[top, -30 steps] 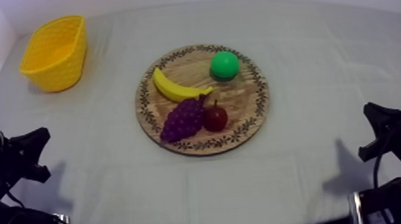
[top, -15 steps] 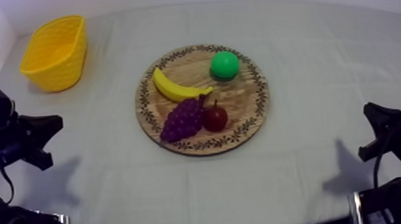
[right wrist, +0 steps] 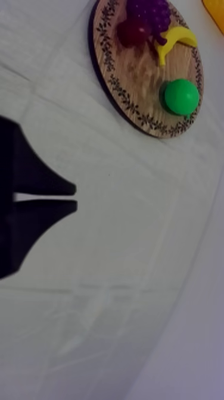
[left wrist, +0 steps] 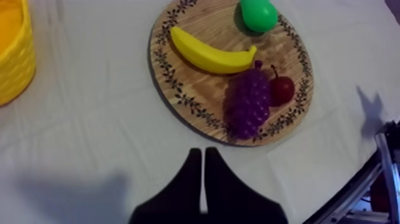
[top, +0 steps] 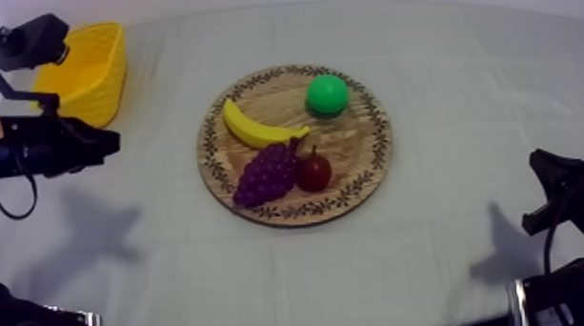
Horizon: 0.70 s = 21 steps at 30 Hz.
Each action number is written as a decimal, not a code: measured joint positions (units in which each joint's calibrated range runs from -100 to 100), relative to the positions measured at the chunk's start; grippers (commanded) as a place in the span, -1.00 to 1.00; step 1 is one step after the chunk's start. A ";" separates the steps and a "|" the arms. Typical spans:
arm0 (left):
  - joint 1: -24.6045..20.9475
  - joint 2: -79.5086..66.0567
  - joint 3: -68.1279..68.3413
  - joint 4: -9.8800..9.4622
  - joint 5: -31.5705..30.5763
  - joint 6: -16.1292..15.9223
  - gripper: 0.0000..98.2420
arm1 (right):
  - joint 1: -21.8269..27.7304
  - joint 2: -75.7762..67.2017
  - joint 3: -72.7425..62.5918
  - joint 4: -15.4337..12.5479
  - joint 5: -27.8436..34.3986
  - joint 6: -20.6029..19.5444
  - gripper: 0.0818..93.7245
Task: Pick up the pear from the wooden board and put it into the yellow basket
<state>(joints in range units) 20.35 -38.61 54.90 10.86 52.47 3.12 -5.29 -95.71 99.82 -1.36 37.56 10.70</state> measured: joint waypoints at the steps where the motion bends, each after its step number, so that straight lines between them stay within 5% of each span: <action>1: 0.54 1.53 -1.54 -0.49 0.89 1.01 -1.00 | 0.00 0.00 0.00 0.00 0.00 0.03 -0.99; 12: 6.42 17.77 -20.35 -5.92 11.22 11.02 -1.00 | 0.00 0.00 0.00 0.00 0.00 0.06 -0.99; 21: 9.79 34.38 -40.67 -6.61 19.33 15.77 -1.00 | 0.00 0.00 0.00 -0.05 0.00 0.06 -0.99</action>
<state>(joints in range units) 30.14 -4.23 14.23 4.25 71.79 18.89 -5.29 -95.71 99.82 -1.41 37.56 10.76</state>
